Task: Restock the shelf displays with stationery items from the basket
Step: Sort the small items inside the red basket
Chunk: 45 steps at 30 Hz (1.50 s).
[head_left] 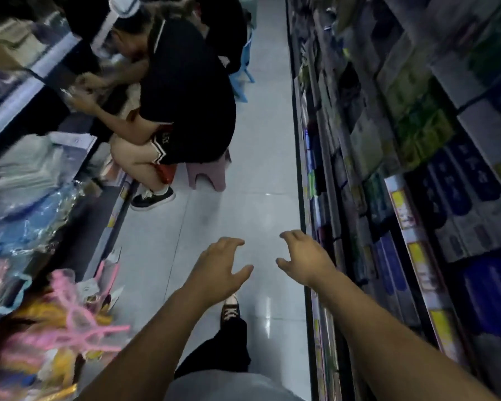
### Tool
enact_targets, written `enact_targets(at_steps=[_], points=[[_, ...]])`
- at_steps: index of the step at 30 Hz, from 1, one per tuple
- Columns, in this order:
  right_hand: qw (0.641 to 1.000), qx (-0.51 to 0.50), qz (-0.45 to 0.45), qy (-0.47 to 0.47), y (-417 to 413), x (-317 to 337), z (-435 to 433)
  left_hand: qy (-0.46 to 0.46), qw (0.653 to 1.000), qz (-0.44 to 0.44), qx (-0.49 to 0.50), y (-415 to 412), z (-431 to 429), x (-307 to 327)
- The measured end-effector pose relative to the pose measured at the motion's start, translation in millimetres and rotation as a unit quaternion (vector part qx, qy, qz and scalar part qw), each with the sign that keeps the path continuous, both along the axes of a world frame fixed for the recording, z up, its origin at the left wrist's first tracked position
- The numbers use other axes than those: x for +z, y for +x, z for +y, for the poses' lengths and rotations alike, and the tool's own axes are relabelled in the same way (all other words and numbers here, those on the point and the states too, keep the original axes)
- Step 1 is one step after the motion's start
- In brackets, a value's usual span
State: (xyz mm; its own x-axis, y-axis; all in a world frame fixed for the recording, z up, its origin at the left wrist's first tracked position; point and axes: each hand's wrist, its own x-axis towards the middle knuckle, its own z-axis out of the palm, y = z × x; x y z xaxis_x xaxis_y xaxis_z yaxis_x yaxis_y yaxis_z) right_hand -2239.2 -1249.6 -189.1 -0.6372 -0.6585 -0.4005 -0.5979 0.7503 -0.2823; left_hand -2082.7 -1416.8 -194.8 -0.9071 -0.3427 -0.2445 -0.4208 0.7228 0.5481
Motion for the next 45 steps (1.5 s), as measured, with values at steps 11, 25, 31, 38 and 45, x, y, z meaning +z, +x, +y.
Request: enact_targets(at_steps=[11,25,31,38,45], points=[[0.997,-0.070,-0.006,-0.026,-316,27,-170,-0.038,0.997,-0.012,-0.061,-357,-194,37],[0.999,0.006,0.001,0.033,-738,38,-391,0.008,0.998,0.003,0.059,-734,-376,37],[1.000,0.021,0.014,0.018,-899,22,-519,0.003,0.999,0.003,0.044,-895,-493,10],[0.999,-0.022,0.021,0.034,-1075,45,-648,0.019,0.999,-0.034,0.007,-1078,-634,20],[0.999,-0.042,0.007,0.025,-1234,42,-744,-0.002,1.000,-0.009,-0.028,-1262,-738,32]])
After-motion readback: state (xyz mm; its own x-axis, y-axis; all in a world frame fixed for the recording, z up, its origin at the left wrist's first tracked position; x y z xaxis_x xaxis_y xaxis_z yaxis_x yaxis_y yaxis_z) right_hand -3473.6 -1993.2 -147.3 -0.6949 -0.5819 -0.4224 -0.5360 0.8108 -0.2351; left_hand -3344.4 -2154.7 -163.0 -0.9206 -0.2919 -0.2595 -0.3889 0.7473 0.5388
